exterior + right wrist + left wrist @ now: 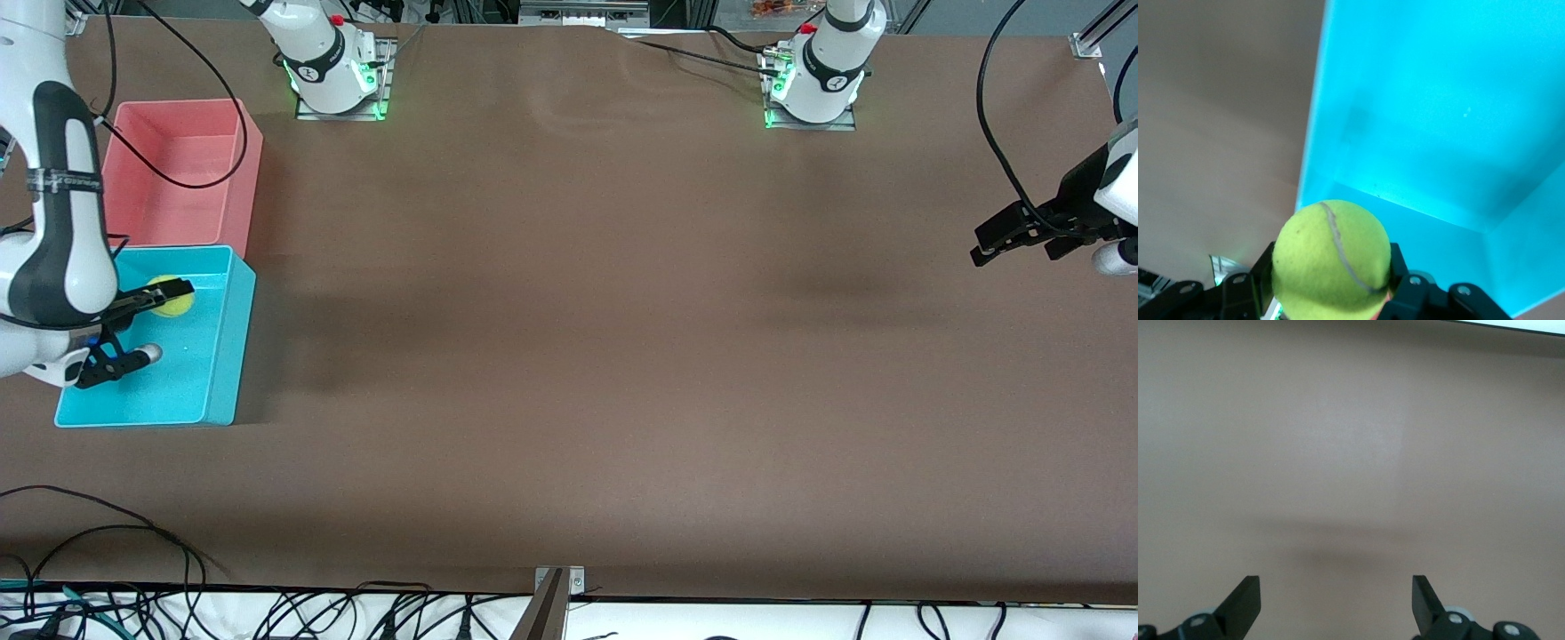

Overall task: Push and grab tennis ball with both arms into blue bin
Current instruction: 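Carry the ball into the blue bin and open the right gripper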

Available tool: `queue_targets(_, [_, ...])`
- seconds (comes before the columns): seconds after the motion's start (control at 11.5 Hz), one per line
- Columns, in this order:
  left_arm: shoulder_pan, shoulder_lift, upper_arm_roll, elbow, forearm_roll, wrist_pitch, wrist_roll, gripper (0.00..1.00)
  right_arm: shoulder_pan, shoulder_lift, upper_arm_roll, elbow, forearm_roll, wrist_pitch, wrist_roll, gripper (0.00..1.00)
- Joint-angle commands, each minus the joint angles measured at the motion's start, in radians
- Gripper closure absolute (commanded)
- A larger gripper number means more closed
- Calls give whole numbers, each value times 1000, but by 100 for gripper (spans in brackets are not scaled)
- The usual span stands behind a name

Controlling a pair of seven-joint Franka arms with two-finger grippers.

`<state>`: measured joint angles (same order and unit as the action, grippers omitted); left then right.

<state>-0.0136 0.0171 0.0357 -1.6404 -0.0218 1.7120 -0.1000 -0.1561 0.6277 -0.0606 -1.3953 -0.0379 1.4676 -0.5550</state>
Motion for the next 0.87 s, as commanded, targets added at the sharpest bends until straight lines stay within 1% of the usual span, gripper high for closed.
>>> queue_targets(0.0, [0, -22, -2, -15, 23, -17, 3, 0, -86, 29, 13, -53, 80, 34, -121, 73])
queue_targets(0.09, [0, -22, -2, -13, 23, -25, 3, 0, -101, 61, 13, -51, 123, 45, -146, 72])
queue_targets(0.17, [0, -22, -2, -13, 23, -26, 3, 0, -115, 75, 13, -54, 139, 54, -170, 72])
queue_targets(0.43, [0, -22, -2, -13, 23, -26, 3, 0, -149, 124, 13, -59, 142, 60, -200, 72])
queue_targets(0.7, [0, -22, -2, -13, 23, -26, 3, 0, -171, 142, 16, -71, 144, 65, -212, 68])
queue_targets(0.78, [0, -22, -2, -12, 23, -26, 3, 0, -175, 142, 16, -73, 144, 63, -212, 53])
